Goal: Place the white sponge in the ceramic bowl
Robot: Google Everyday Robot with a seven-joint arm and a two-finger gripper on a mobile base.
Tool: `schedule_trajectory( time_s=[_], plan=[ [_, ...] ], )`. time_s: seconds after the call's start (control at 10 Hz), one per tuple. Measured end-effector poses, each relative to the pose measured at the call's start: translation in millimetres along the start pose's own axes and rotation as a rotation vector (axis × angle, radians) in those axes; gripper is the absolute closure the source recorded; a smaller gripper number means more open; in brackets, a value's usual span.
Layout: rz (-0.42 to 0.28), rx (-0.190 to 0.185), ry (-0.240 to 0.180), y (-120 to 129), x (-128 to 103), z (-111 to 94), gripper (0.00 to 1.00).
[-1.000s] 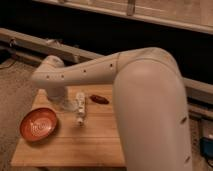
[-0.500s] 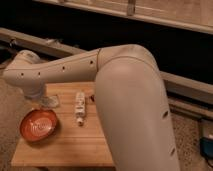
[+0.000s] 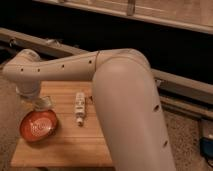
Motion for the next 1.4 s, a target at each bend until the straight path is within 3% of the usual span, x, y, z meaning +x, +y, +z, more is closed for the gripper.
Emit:
schedule_trajectory(
  time_s=[0.3, 0.4, 0.9, 1.1, 1.2, 1.4],
  plan=[
    [-0.024, -0.031, 0.001, 14, -13, 18, 1.00],
    [-0.028, -0.037, 0.002, 22, -16, 23, 0.95],
    [-0.045, -0.074, -0.011, 60, -28, 47, 0.45],
    [-0.034, -0.087, -0.020, 63, -27, 57, 0.26],
    [-0.027, -0.092, -0.026, 62, -26, 60, 0.21],
    [-0.016, -0.108, -0.048, 63, -25, 64, 0.20]
  ],
)
